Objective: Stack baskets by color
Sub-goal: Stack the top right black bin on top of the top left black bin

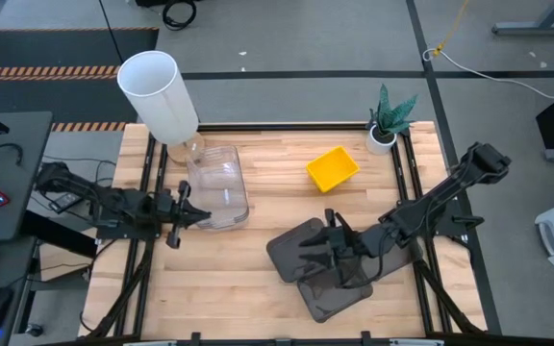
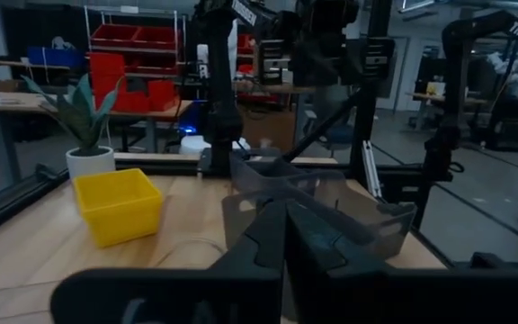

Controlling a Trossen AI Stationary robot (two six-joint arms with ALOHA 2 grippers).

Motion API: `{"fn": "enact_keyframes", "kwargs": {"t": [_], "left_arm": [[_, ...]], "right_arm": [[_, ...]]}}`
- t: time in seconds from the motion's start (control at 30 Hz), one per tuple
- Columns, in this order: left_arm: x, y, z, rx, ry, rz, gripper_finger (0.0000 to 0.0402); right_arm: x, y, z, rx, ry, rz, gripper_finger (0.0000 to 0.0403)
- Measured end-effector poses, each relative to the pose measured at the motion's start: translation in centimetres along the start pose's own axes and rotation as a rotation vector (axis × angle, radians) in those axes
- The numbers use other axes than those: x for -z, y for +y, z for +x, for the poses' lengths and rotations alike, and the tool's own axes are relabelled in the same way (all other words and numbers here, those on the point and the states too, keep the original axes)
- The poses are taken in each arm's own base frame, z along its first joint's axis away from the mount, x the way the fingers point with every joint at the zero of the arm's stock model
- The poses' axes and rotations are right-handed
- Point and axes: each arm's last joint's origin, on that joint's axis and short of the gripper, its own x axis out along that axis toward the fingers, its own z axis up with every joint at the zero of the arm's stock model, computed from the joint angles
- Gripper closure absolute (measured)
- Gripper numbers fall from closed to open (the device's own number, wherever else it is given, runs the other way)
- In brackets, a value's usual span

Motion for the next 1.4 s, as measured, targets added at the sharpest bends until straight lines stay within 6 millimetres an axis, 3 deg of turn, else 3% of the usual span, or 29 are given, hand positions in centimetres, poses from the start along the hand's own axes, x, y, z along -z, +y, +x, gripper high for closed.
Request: {"fn": "enact_keyframes", "kwargs": {"t": [0.33,0.8,1.17,1.4], "left_arm": [[0.3,0.4,-1.2,-0.003,0.038,0.06,0.0396],[1.6,0.8,-2.3,-0.004,0.079,0.065,0.0395],[2.5,0.5,-2.2,0.088,0.084,0.016,0.0397],[2.4,0.6,-2.2,0.076,0.076,0.015,0.0368]], "right_arm": [[-0.5,-0.4,-0.4,0.006,-0.008,-0.076,0.0271],[-0.3,-3.4,0.8,0.078,0.059,-0.049,0.0271],[-0.3,-3.5,0.9,0.057,0.071,-0.058,0.0271],[-0.3,-4.2,1.2,0.042,0.086,-0.042,0.0271]]}}
